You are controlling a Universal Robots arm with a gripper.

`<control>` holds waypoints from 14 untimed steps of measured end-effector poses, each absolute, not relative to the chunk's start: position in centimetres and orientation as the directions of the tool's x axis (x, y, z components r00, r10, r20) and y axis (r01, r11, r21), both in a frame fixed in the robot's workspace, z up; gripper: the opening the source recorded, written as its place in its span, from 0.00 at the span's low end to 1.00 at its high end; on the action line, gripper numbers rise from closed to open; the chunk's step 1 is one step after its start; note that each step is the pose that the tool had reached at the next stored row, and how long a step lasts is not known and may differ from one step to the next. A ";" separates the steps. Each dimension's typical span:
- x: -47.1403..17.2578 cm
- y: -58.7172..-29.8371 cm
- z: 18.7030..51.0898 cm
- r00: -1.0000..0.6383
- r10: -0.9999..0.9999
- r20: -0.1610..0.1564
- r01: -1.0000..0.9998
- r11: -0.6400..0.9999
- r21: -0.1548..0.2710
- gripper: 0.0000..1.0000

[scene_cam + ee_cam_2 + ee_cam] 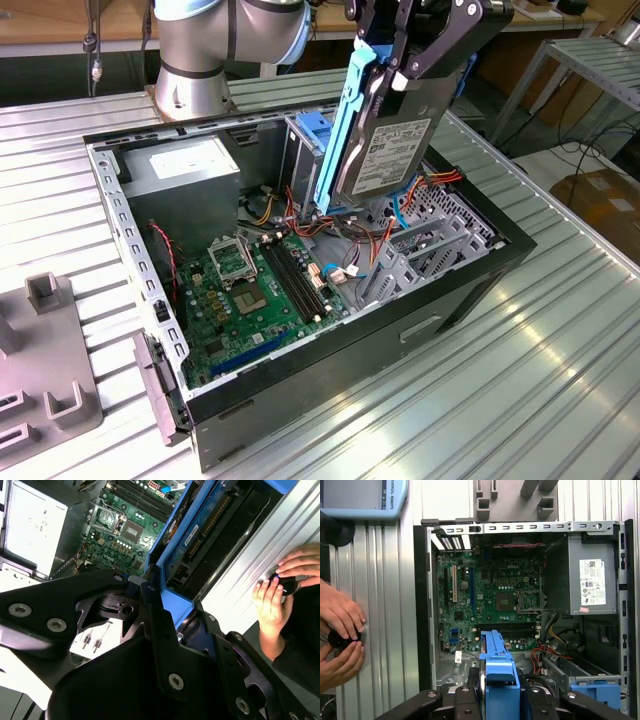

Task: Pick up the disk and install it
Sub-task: 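Insert the disk into the insertion slot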

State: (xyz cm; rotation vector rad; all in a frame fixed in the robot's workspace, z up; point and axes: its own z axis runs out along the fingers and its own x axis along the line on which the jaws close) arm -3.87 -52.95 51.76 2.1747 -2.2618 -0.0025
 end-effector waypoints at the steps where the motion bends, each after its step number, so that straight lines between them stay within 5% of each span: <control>1: -3.9 -52.9 51.8 -0.039 -0.999 0.002 -0.999 0.039 0.004 0.37; 14: -2.6 -53.0 51.7 -0.039 -0.999 0.002 -0.999 0.039 0.004 0.37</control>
